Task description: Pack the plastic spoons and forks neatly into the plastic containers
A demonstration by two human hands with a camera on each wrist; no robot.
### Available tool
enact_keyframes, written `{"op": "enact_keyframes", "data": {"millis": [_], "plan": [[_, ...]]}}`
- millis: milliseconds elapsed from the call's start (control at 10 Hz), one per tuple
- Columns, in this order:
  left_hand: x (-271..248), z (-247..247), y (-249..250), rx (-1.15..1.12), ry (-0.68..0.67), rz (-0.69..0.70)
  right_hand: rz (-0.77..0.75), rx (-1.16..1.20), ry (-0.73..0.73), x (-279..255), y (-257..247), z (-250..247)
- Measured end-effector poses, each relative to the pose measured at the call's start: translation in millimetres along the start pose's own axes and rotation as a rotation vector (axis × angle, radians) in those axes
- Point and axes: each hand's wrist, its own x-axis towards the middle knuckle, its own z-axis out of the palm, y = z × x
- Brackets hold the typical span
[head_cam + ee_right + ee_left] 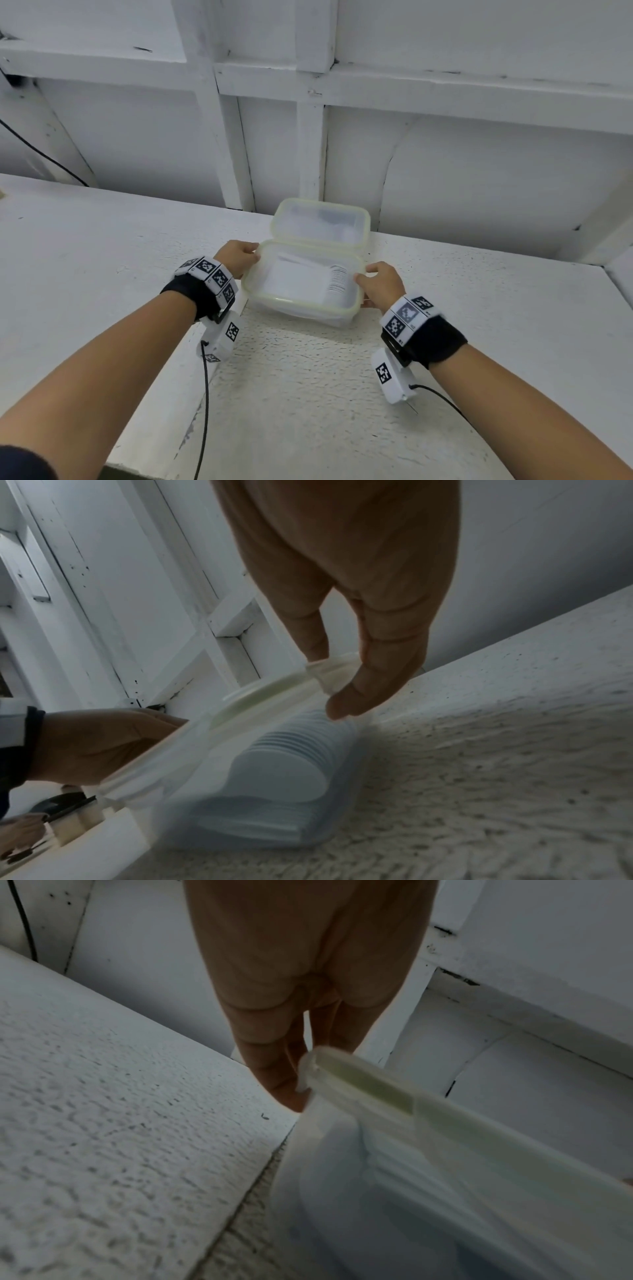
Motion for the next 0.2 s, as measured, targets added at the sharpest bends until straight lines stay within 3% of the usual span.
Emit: {"op": "enact_keyframes", "data": {"millis": [200], "plan": [[7.8,1.6,-5.5,0.034,0.033,0.004,0.004,-0.053,-0.053,-6.0,4.9,-8.6]]}}
